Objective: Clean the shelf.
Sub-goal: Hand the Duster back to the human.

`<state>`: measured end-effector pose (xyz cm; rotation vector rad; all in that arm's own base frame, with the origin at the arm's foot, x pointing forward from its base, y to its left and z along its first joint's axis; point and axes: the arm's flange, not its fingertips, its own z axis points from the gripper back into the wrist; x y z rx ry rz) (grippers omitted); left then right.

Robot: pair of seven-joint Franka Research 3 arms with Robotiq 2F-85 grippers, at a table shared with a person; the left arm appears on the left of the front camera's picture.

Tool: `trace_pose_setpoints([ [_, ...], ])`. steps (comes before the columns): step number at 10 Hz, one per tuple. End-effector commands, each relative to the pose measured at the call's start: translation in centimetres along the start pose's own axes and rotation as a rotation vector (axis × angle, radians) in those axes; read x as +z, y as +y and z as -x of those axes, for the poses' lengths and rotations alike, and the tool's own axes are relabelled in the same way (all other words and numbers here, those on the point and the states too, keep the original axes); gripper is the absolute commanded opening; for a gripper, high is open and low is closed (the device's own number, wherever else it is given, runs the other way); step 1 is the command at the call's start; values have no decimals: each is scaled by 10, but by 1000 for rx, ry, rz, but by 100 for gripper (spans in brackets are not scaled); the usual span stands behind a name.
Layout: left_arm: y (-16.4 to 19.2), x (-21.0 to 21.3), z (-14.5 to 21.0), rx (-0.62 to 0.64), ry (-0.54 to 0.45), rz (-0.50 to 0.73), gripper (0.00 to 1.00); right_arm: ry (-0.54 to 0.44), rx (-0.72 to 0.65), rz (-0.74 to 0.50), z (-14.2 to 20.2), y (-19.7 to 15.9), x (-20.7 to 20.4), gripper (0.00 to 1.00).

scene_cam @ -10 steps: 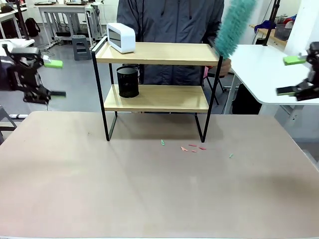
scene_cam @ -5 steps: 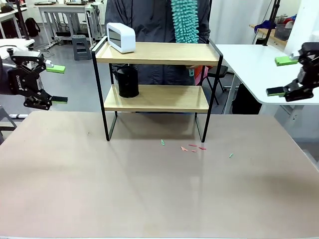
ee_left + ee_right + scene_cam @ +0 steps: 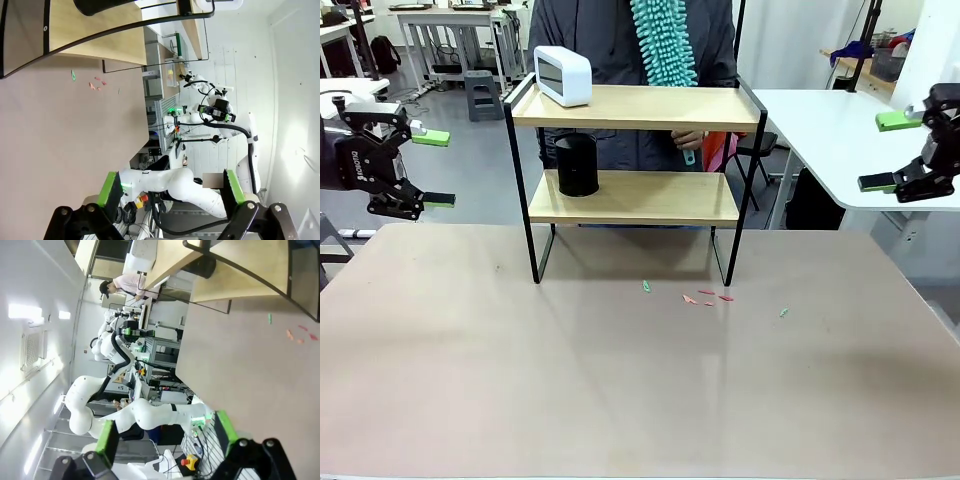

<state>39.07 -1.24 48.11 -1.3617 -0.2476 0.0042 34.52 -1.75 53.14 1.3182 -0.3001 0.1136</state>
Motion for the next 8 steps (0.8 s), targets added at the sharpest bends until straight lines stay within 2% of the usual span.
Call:
trace_pose_setpoints([
  [1, 0, -2, -1, -17, -13, 13, 100, 4, -14, 7, 1, 3, -1, 100],
  [8, 0, -2, -1, -17, -13, 13, 100, 4, -14, 7, 1, 3, -1, 100],
])
